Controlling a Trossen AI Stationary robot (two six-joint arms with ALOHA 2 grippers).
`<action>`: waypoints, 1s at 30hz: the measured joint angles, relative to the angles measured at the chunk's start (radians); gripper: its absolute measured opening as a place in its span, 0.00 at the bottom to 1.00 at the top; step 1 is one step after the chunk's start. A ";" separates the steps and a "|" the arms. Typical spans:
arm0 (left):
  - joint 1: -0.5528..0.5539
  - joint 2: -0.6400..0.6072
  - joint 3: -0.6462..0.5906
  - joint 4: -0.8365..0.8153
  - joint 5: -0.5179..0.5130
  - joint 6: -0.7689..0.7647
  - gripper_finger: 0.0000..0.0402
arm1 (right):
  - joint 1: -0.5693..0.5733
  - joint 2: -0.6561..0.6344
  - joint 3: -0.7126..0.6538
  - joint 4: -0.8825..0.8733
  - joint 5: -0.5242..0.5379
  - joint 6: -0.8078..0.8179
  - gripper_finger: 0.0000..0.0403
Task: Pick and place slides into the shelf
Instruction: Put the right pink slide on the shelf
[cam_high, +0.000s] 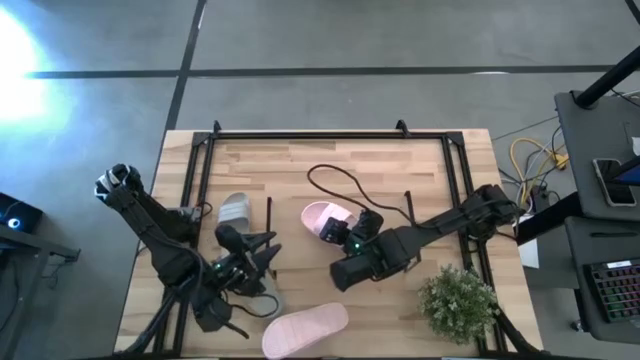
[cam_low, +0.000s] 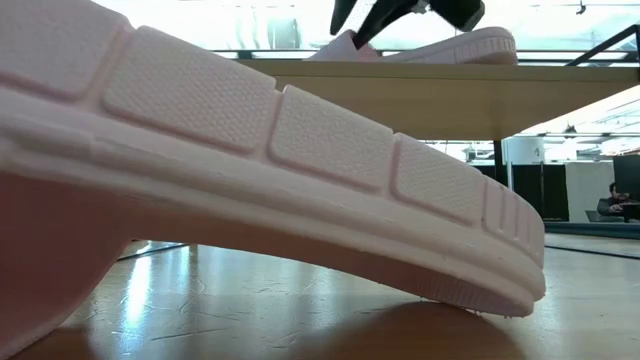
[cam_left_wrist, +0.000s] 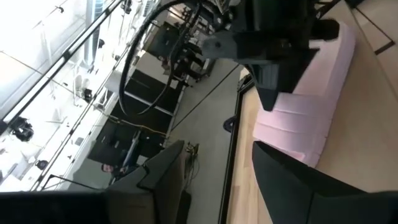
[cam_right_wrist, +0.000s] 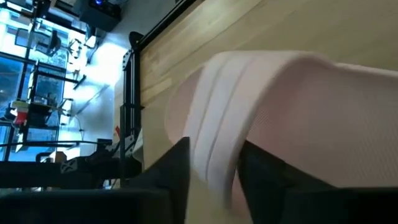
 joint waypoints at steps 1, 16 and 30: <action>0.000 0.000 -0.002 0.000 0.004 0.000 0.43 | 0.000 -0.005 0.002 -0.008 -0.016 0.010 0.36; 0.246 0.000 0.093 -0.159 0.578 -0.509 0.35 | 0.032 -0.193 0.103 -0.254 -0.144 -0.328 0.43; 0.478 0.017 0.115 -0.295 1.112 -0.628 0.00 | 0.014 -0.233 0.157 -0.542 -0.282 -0.380 0.03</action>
